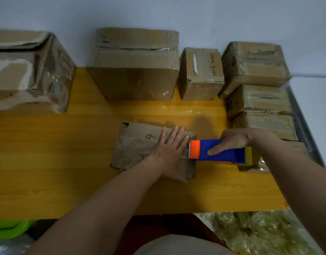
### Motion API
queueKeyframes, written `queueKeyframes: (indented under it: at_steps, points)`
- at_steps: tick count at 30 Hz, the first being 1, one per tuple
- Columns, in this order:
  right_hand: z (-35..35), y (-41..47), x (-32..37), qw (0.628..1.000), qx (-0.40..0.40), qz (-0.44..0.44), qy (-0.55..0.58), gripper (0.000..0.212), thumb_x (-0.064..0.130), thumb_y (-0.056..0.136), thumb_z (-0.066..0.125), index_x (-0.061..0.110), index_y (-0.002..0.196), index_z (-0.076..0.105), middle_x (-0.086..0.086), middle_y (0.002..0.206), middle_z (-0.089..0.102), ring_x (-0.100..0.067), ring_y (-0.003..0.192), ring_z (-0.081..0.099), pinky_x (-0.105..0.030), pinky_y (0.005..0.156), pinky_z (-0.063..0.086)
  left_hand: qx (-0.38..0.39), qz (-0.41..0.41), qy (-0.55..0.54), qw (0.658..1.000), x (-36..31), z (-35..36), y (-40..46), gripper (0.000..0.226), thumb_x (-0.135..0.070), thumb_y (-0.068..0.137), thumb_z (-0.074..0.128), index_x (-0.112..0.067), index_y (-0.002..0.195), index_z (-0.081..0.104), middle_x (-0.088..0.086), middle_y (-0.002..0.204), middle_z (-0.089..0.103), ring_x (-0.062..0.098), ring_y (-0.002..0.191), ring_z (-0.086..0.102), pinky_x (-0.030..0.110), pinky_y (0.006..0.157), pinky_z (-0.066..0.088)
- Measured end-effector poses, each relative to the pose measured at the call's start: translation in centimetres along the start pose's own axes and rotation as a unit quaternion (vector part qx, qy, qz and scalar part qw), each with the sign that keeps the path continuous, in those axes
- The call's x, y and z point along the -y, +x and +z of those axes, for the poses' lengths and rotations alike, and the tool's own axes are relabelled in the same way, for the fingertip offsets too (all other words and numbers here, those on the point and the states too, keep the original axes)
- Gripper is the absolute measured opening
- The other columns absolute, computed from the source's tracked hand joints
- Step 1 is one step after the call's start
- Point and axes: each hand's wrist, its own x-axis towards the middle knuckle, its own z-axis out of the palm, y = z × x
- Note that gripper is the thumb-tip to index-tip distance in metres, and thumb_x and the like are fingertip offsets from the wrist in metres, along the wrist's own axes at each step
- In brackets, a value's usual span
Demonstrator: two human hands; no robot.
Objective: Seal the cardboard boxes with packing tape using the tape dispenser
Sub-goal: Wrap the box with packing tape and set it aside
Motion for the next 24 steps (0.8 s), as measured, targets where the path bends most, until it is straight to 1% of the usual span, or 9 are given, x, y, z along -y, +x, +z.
queueKeyframes:
  at_steps: [3,6,10,11,15,17,20,22,24]
  points:
    - [0.2,0.1,-1.0,0.999,0.010,-0.026,0.017,0.064,0.063,0.058,0.071,0.016,0.100,0.063,-0.004,0.103,0.068,-0.022,0.094,0.064,-0.036,0.087,0.051,-0.006,-0.001,-0.013,1.000,0.1,0.4,-0.2,0.142,-0.100,0.052,0.031,-0.010,0.151,-0.013,0.018,0.156,-0.023,0.038,0.141,-0.027,0.065,0.109,-0.009]
    - [0.8,0.3,-2.5,0.998,0.016,-0.047,0.040,0.069,0.066,0.053,0.071,0.017,0.101,0.067,-0.002,0.098,0.072,-0.021,0.090,0.068,-0.036,0.085,0.054,-0.010,0.002,-0.024,1.000,0.2,0.6,-0.4,0.139,-0.100,0.052,0.029,-0.013,0.152,-0.014,0.015,0.157,-0.023,0.035,0.142,-0.028,0.062,0.110,-0.010]
    - [1.3,0.3,-5.8,0.996,0.029,-0.064,0.047,0.067,0.071,0.050,0.074,0.022,0.095,0.068,0.007,0.082,0.075,-0.012,0.075,0.071,-0.025,0.066,0.053,-0.001,-0.001,-0.015,1.000,0.1,0.7,-0.4,0.137,-0.101,0.052,0.024,-0.016,0.150,-0.020,0.014,0.156,-0.027,0.034,0.140,-0.032,0.062,0.110,-0.012]
    - [1.3,0.1,-6.8,0.997,0.029,-0.063,0.045,0.067,0.072,0.050,0.076,0.022,0.094,0.067,0.008,0.080,0.074,-0.011,0.073,0.071,-0.024,0.065,0.052,0.001,-0.004,-0.013,1.000,0.1,0.7,-0.4,0.137,-0.102,0.052,0.023,-0.016,0.149,-0.020,0.014,0.156,-0.028,0.033,0.140,-0.032,0.061,0.110,-0.012]
    - [0.6,-0.3,-9.8,0.997,0.015,-0.055,0.046,0.077,0.074,0.043,0.078,0.019,0.096,0.067,0.002,0.085,0.075,-0.019,0.081,0.071,-0.034,0.079,0.055,0.006,-0.008,-0.012,1.000,0.1,0.4,-0.6,0.137,-0.102,0.052,0.023,-0.017,0.150,-0.020,0.013,0.156,-0.028,0.032,0.140,-0.032,0.060,0.111,-0.013]
    - [0.4,-0.7,-9.7,0.997,0.016,-0.064,0.042,0.075,0.073,0.045,0.076,0.018,0.095,0.068,0.002,0.084,0.075,-0.019,0.081,0.071,-0.034,0.079,0.054,0.008,-0.009,-0.011,1.000,0.0,0.3,-0.7,0.137,-0.102,0.052,0.025,-0.017,0.150,-0.019,0.013,0.156,-0.028,0.032,0.141,-0.032,0.060,0.112,-0.012]
    - [0.3,-0.7,-8.9,0.996,0.004,-0.080,0.029,0.082,0.078,0.039,0.075,0.016,0.092,0.069,0.002,0.082,0.075,-0.019,0.079,0.071,-0.033,0.078,0.054,0.011,-0.019,-0.006,1.000,0.1,0.3,-1.3,0.136,-0.101,0.053,0.026,-0.017,0.150,-0.018,0.012,0.156,-0.027,0.031,0.141,-0.031,0.060,0.112,-0.013]
    - [0.5,-0.2,-8.0,0.996,0.001,-0.089,0.028,0.078,0.077,0.039,0.075,0.018,0.090,0.069,0.003,0.080,0.074,-0.018,0.078,0.071,-0.032,0.076,0.054,0.016,-0.029,-0.006,0.999,0.8,0.6,-2.1,0.137,-0.102,0.053,0.026,-0.016,0.151,-0.018,0.012,0.156,-0.027,0.031,0.141,-0.031,0.060,0.111,-0.015]
    - [0.9,0.4,-7.0,0.995,-0.007,-0.091,0.031,0.074,0.074,0.042,0.075,0.019,0.092,0.068,0.001,0.084,0.074,-0.019,0.081,0.070,-0.034,0.079,0.055,0.022,-0.039,-0.002,0.999,1.6,0.8,-3.0,0.137,-0.102,0.053,0.023,-0.015,0.150,-0.019,0.013,0.156,-0.028,0.032,0.140,-0.032,0.060,0.111,-0.014]
